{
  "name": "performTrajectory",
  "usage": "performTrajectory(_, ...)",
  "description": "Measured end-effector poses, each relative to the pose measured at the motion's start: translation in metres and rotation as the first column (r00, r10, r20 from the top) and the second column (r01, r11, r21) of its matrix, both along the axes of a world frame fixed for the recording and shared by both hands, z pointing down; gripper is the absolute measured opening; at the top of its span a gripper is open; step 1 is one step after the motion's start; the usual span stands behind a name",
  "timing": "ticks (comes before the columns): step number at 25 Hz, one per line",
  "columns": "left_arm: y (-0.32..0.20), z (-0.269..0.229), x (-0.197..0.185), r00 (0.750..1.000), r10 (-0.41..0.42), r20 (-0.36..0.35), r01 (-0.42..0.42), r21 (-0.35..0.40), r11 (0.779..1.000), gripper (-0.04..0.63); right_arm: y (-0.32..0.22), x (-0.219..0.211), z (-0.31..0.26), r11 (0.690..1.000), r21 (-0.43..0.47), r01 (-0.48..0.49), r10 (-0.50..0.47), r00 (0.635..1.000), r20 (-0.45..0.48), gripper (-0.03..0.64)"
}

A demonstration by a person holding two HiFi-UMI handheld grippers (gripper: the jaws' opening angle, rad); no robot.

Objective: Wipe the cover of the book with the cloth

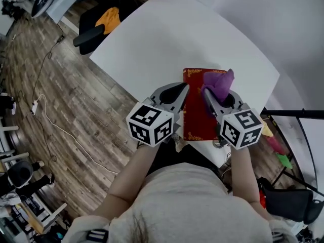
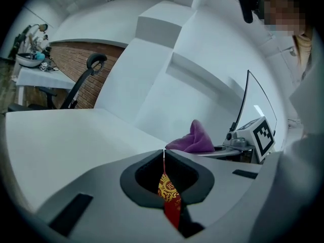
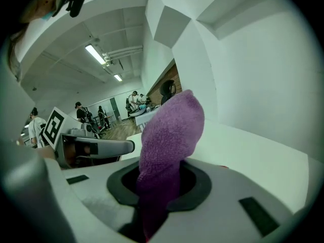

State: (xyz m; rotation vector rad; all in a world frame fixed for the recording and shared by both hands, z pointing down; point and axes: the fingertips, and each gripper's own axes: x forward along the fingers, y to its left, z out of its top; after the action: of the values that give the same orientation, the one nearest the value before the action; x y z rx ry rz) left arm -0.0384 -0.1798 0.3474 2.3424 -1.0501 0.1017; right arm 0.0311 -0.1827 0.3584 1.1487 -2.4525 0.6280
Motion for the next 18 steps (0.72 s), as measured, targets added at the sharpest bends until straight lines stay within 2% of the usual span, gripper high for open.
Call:
performTrajectory(7,-0.019,0.018,-0.006,0.999,-0.033,-0.034,0.032,-0.025,0.999,0.025,-0.026,-0.006,0.021,1.000,-0.017,0.019,-0.020,0.999,-0.049,0.089)
performTrajectory(14,-0.024,0.036,-0.009,0.998,-0.029,-0.053,0.024,-0.084,0.996,0.025,-0.042,-0.015,0.038,1.000,-0.029,0.011,-0.015,0.990,-0.140,0.089)
performTrajectory(18,-0.030,0.044,-0.004,0.999,-0.006,-0.037,0.002,-0.098,0.995,0.025,-0.050,-0.018,0.046,0.999,-0.040,0.016,-0.022,0.986,-0.163,0.089)
